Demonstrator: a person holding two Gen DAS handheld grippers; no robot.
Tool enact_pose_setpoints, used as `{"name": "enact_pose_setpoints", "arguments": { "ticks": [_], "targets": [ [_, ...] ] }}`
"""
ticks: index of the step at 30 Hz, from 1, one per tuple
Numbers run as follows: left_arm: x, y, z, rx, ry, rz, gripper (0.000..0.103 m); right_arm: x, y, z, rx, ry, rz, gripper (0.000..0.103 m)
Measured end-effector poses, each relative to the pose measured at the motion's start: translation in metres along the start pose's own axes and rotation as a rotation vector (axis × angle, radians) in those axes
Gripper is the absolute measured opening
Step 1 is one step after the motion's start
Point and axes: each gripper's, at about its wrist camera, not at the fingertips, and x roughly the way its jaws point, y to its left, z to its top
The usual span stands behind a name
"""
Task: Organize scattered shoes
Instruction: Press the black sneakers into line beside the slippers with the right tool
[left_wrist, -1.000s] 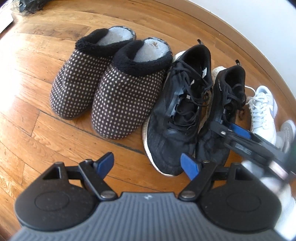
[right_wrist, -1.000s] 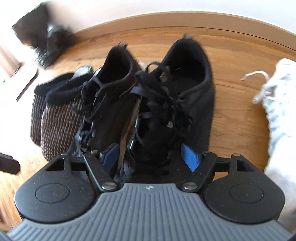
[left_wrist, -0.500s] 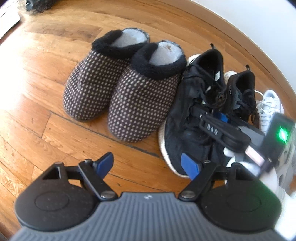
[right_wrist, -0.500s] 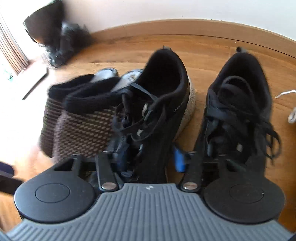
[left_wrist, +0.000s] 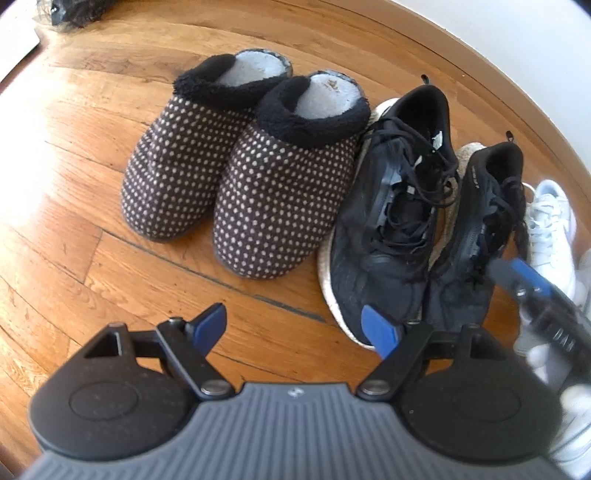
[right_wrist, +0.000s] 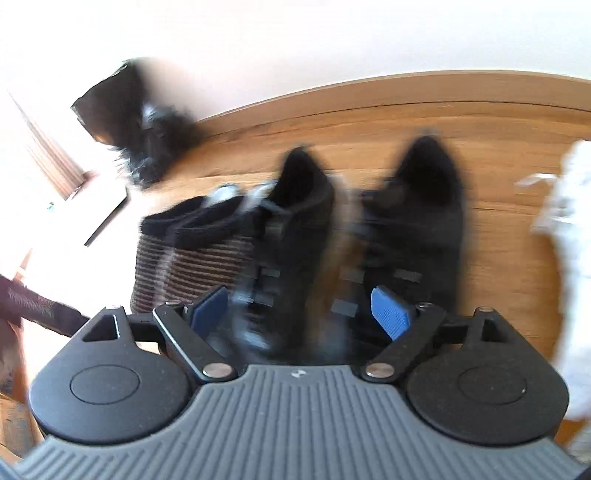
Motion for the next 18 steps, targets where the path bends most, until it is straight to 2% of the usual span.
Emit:
{"name": "enact_pose_setpoints", "arguments": {
  "ticks": [2,4,6,8,11,15,18],
  "targets": [
    [0.003,0.0,0.001,0.003,0.007,0.014,0.079,0.006,-0.037,0.001,0.072,0.024,-0.036,0.088],
    [0.005,-0.001,0.001,-0.001,0.008,0.009,0.079,0.02,-0.058,0.005,0.115,0.049,-0.011,0.094],
    [0.007,-0.001,0.002,0.0,0.0,0.007,0.079,0.039,-0.069,0.006,0.115,0.066,0.032,0.093],
    [0.008,-0.003,0.005,-0.007,-0.008,0.029,0.079,0.049,-0.069,0.006,0.096,0.066,0.052,0.082],
    [0.004,-0.008,0.005,-0.002,-0.023,0.039,0.079,0.056,-0.061,0.007,0.075,0.077,0.068,0.082],
    [-0.007,-0.031,0.009,0.053,-0.071,0.032,0.079,0.067,-0.053,0.014,0.059,0.108,0.106,0.085],
    [-0.018,-0.05,0.013,0.08,-0.105,0.014,0.079,0.066,-0.044,0.018,0.012,0.137,0.082,0.086]
  ]
}}
